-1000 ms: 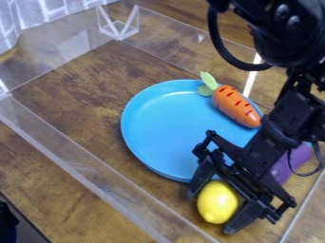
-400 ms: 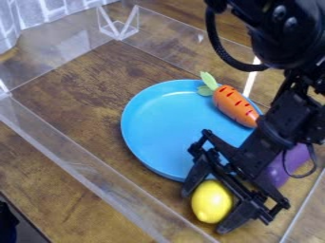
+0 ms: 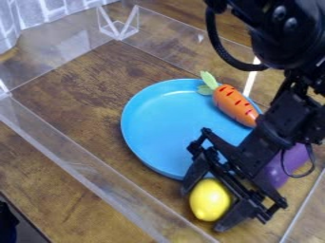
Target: Put the lemon on the blue tray
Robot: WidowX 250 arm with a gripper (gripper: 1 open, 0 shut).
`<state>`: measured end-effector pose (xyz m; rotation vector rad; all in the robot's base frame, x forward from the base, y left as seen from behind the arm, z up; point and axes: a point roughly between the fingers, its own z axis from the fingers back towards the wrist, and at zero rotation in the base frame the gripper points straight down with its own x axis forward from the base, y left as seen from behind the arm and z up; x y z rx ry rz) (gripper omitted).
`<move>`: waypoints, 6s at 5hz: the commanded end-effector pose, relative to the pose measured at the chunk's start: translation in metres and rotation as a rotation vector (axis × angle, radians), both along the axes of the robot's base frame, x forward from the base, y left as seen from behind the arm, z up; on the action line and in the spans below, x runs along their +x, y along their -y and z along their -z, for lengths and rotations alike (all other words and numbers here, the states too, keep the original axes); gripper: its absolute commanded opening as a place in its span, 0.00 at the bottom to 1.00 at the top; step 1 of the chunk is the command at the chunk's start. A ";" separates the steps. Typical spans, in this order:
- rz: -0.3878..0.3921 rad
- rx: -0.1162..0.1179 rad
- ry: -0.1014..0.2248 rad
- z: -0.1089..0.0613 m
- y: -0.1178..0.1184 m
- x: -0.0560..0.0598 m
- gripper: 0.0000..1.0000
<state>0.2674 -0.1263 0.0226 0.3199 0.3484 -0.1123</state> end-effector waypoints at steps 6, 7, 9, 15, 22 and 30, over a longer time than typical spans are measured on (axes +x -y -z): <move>-0.110 0.002 0.099 -0.019 -0.044 0.039 0.00; -0.106 0.013 0.097 -0.025 -0.049 0.038 0.00; -0.116 0.017 0.095 -0.034 -0.062 0.032 0.00; -0.078 -0.026 0.096 -0.074 -0.047 0.034 0.00; 0.049 0.033 0.175 -0.126 -0.149 0.002 0.00; 0.263 0.044 0.157 -0.054 -0.144 0.046 0.00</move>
